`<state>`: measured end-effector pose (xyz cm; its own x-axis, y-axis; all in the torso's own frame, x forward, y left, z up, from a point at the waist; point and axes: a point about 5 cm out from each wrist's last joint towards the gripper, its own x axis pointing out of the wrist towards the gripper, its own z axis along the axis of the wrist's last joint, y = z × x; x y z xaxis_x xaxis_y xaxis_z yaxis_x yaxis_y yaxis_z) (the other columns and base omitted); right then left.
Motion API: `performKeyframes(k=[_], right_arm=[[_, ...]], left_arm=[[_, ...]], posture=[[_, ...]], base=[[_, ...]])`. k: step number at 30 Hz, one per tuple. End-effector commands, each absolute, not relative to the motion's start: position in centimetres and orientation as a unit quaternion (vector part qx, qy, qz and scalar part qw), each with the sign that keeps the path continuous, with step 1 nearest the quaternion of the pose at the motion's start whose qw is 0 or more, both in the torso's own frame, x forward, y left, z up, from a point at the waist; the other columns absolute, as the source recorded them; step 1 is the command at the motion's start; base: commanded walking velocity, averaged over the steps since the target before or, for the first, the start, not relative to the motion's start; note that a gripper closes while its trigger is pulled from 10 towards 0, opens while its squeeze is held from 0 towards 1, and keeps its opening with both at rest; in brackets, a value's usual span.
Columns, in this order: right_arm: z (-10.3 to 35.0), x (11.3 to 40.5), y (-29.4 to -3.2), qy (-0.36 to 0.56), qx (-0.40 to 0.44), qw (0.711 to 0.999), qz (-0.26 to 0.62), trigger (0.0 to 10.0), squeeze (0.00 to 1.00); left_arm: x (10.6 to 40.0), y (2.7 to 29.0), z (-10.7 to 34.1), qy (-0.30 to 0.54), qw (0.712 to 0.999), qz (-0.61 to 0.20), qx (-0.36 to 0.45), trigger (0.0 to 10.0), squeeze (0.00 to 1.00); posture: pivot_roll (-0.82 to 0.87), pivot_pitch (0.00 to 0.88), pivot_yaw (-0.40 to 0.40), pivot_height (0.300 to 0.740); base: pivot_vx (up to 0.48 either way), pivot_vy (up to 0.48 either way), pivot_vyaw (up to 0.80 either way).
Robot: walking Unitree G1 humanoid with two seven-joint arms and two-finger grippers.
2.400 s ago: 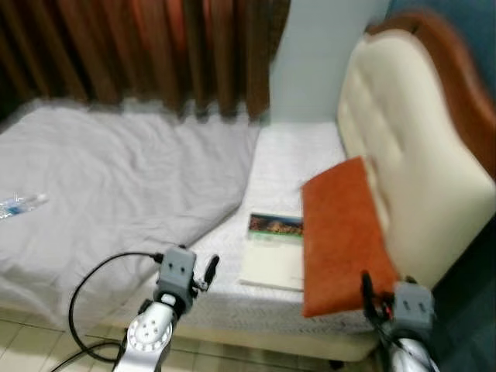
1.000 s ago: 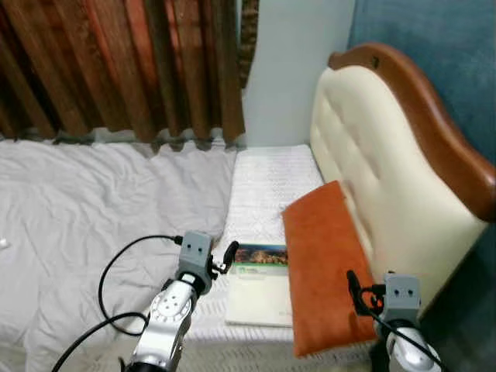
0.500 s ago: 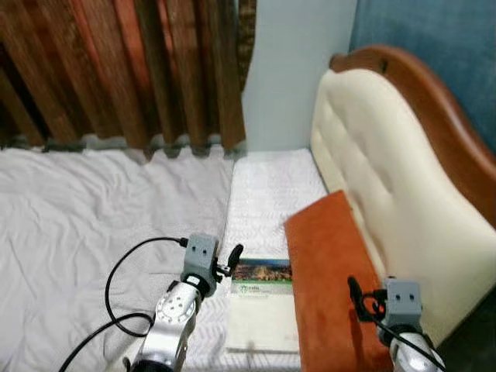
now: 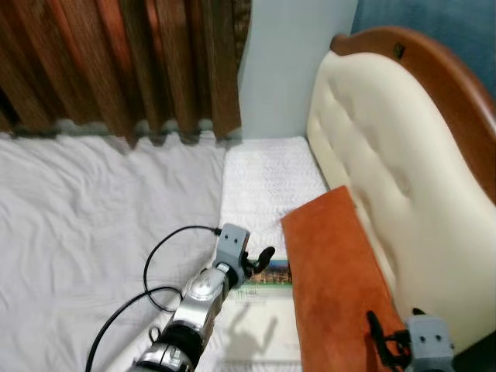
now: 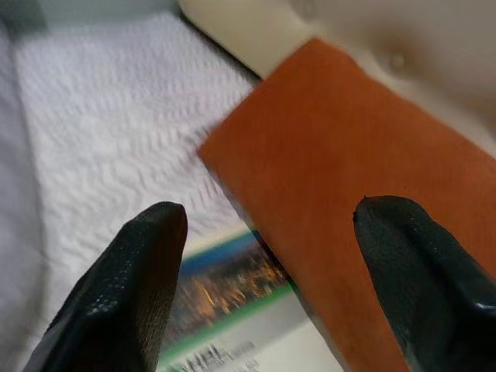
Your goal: Clean up the room
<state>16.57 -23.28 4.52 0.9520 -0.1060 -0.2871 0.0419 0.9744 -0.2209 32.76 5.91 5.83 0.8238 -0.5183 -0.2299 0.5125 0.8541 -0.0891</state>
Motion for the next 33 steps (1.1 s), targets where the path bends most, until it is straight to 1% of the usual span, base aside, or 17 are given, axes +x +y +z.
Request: performKeyframes(k=[1, 2, 3, 4, 5, 6, 7, 8, 9, 10, 14, 15, 19, 25, 27, 30, 33], right_arm=[[5.6, 15.1, -23.0, 0.155, -0.109, 0.981, -0.027, 10.0, 0.00], [5.6, 15.1, -23.0, 0.155, -0.109, 0.981, -0.027, 10.0, 0.00], [6.3, 13.9, -22.9, 0.161, -0.110, 0.980, -0.030, 10.0, 0.00], [7.5, 11.4, -22.6, 0.180, -0.111, 0.977, -0.036, 10.0, 0.00], [7.5, 11.4, -22.6, 0.180, -0.111, 0.977, -0.036, 10.0, 0.00], [7.8, 10.5, -22.5, 0.188, -0.113, 0.975, -0.037, 10.0, 0.00], [8.9, 8.7, -22.0, 0.200, -0.118, 0.972, -0.032, 10.0, 0.00], [8.9, 8.7, -22.0, 0.200, -0.118, 0.972, -0.032, 10.0, 0.00], [9.8, 7.1, -21.3, 0.212, -0.124, 0.969, -0.020, 10.0, 0.00], [10.6, 6.3, -20.8, 0.214, -0.128, 0.968, -0.015, 10.0, 0.00], [12.0, 3.8, -19.6, 0.243, -0.107, 0.964, -0.019, 10.0, 0.00], [12.0, 3.8, -19.6, 0.243, -0.107, 0.964, -0.019, 10.0, 0.00], [12.7, 1.6, -19.3, 0.282, -0.093, 0.954, -0.032, 10.0, 0.00], [13.2, 0.4, -19.1, 0.304, -0.096, 0.947, -0.034, 10.0, 0.00], [13.3, 0.0, -18.8, 0.314, -0.096, 0.944, -0.027, 10.0, 0.00], [13.4, -0.2, -18.8, 0.317, -0.099, 0.943, -0.024, 10.0, 0.00], [13.3, -0.6, -19.0, 0.323, -0.102, 0.940, -0.029, 10.0, 0.00]], left_arm=[[32.2, 5.3, 4.8, 0.153, 0.948, -0.278, -0.021, 10.0, 0.00], [32.2, 5.3, 4.8, 0.153, 0.948, -0.278, -0.021, 10.0, 0.00], [32.2, 4.5, 4.9, 0.159, 0.944, -0.288, -0.024, 10.0, 0.00], [32.2, 3.1, 5.1, 0.176, 0.936, -0.303, -0.042, 10.0, 0.00], [32.2, 3.1, 5.1, 0.176, 0.936, -0.303, -0.042, 10.0, 0.00], [32.2, 2.7, 5.1, 0.185, 0.934, -0.303, -0.047, 10.0, 0.00], [32.3, 2.2, 5.2, 0.192, 0.934, -0.296, -0.051, 10.0, 0.00], [32.3, 2.2, 5.2, 0.192, 0.934, -0.296, -0.051, 10.0, 0.00], [32.5, 2.2, 5.3, 0.194, 0.939, -0.279, -0.047, 10.0, 0.00], [32.7, 2.3, 5.5, 0.188, 0.943, -0.272, -0.044, 10.0, 0.00], [33.8, 4.1, 6.2, 0.151, 0.961, -0.225, 0.063, 10.0, 0.00], [33.8, 4.1, 6.2, 0.151, 0.961, -0.225, 0.063, 10.0, 0.00], [34.1, 6.2, 5.7, 0.160, 0.963, -0.178, 0.124, 10.0, 0.00], [34.2, 6.6, 5.5, 0.177, 0.961, -0.175, 0.119, 10.0, 0.00], [34.6, 7.6, 5.6, 0.190, 0.968, -0.142, 0.085, 10.0, 0.00], [34.5, 7.9, 5.3, 0.201, 0.967, -0.141, 0.072, 10.0, 0.00], [34.0, 8.1, 4.6, 0.220, 0.959, -0.151, 0.093, 10.0, 0.00]], posture=[[-0.39, 0.277, -0.106, 0.740], [-0.39, 0.277, -0.106, 0.740], [-0.43, 0.327, -0.118, 0.740], [-0.46, 0.384, -0.126, 0.740], [-0.46, 0.384, -0.126, 0.740], [-0.48, 0.421, -0.138, 0.740], [-0.49, 0.503, -0.143, 0.740], [-0.49, 0.503, -0.143, 0.740], [-0.52, 0.569, -0.154, 0.740], [-0.54, 0.590, -0.157, 0.740], [-0.57, 0.649, -0.168, 0.740], [-0.57, 0.649, -0.168, 0.740], [-0.56, 0.678, -0.158, 0.740], [-0.56, 0.681, -0.162, 0.740], [-0.57, 0.676, -0.162, 0.740], [-0.57, 0.671, -0.163, 0.740], [-0.56, 0.674, -0.163, 0.740]], base=[[0.000, 0.000, 0.00], [0.000, 0.000, 0.00], [0.000, 0.000, 0.00], [0.000, 0.000, 0.00], [0.000, 0.000, 0.00], [0.000, 0.000, 0.00], [0.000, 0.000, 0.00], [0.000, 0.000, 0.00], [0.000, 0.000, 0.00], [0.000, 0.000, 0.00], [0.000, 0.000, 0.00], [0.000, 0.000, 0.00], [0.000, 0.000, 0.00], [0.000, 0.000, 0.00], [0.000, 0.000, 0.00], [0.000, 0.000, 0.00], [0.000, 0.000, 0.00]])
